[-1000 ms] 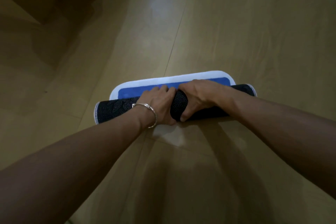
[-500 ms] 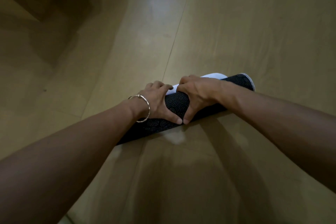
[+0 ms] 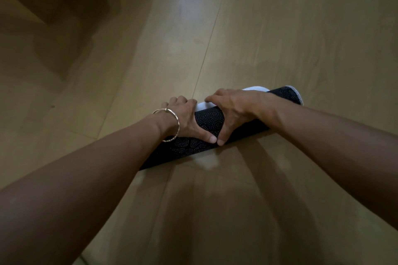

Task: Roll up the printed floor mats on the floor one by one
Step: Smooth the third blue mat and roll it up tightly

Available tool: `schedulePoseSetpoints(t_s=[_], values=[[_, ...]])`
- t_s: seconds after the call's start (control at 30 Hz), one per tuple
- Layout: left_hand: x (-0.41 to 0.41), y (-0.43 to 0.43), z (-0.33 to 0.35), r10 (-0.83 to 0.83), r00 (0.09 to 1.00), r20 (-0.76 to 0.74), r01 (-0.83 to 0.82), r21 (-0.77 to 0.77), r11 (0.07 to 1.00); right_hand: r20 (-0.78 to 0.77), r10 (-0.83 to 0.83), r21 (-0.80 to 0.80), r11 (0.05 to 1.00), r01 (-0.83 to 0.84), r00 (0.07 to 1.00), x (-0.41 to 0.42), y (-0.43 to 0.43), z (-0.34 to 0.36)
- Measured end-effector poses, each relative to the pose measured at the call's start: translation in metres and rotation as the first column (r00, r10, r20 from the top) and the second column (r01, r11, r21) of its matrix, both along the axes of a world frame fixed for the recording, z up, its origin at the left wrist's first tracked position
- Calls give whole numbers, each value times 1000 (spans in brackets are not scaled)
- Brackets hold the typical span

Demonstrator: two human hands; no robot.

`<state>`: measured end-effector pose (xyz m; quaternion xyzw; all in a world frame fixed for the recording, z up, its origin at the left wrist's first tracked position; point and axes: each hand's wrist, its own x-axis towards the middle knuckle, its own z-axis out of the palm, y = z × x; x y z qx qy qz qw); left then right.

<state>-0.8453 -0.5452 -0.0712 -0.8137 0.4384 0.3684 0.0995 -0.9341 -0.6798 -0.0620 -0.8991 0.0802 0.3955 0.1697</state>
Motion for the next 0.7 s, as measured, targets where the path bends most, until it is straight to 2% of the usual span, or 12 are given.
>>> schedulePoseSetpoints(t_s=[0.17, 0.33, 0.47, 0.7], values=[[-5, 5, -4, -30, 997, 74, 38, -109, 993, 85, 85, -106, 992, -76, 993, -4, 5, 1], [-16, 13, -7, -62, 992, 108, 85, -221, 972, 47, 166, -128, 979, -159, 985, -11, 11, 1], [-23, 12, 3, 35, 999, 29, -31, -129, 991, 60, 186, -175, 969, -173, 981, -14, 14, 4], [-28, -4, 14, -131, 979, 153, 138, -33, 990, 175, 157, -215, 970, -118, 972, -23, 15, 9]])
